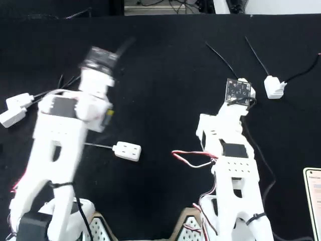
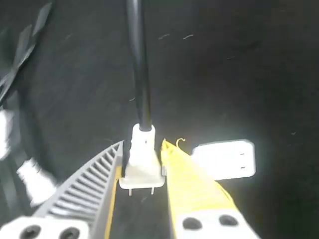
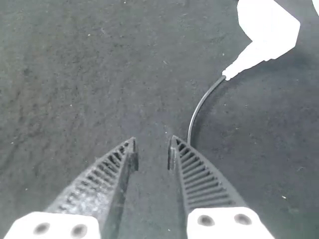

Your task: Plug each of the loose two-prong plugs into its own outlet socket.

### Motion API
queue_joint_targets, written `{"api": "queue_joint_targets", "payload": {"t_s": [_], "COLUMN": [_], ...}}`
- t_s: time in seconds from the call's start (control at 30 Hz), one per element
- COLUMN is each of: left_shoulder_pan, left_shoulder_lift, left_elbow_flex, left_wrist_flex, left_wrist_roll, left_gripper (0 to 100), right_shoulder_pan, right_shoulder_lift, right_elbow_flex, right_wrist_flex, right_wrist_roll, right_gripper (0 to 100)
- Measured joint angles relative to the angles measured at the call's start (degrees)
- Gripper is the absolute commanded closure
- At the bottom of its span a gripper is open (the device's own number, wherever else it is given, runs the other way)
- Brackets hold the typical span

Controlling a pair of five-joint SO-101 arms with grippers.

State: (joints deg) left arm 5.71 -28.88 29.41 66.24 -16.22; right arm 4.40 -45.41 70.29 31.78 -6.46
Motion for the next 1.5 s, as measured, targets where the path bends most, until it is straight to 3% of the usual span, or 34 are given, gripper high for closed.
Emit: {"api": "queue_joint_targets", "payload": {"t_s": [0.13, 0.33, 0.57, 0.7, 0.77, 0.9, 1.07, 1.5], "left_shoulder_pan": [6.2, 9.9, 11.5, 11.5, 11.5, 11.8, 10.2, -8.4], "left_shoulder_lift": [0.0, 3.9, 23.7, 32.2, 32.6, 33.1, 31.5, 23.5], "left_elbow_flex": [9.8, 18.9, 10.8, 5.2, 3.8, -0.4, -7.3, -8.0], "left_wrist_flex": [-15.6, -37.5, -40.9, -41.1, -39.6, -33.0, -21.0, 1.0], "left_wrist_roll": [0.1, 0.1, 3.7, 6.9, 8.7, 11.8, 10.5, 0.4], "left_gripper": [97, 97, 96, 82, 78, 81, 82, 82], "right_shoulder_pan": [0.1, 0.1, 0.1, 0.1, 0.0, -1.3, -3.0, -3.8], "right_shoulder_lift": [0.0, 0.0, 0.0, 0.0, 0.0, 0.0, 0.0, 0.0], "right_elbow_flex": [0.0, 0.0, 0.0, 0.0, 0.0, 0.0, 0.0, 2.7], "right_wrist_flex": [0.0, 0.0, 0.0, 0.0, 0.0, 0.0, 0.0, -6.3], "right_wrist_roll": [0.0, 0.0, 0.0, 0.0, 0.0, 0.0, 0.0, 0.3], "right_gripper": [89.5, 89.5, 89.4, 89.4, 89.4, 89.3, 89.4, 89.3]}}
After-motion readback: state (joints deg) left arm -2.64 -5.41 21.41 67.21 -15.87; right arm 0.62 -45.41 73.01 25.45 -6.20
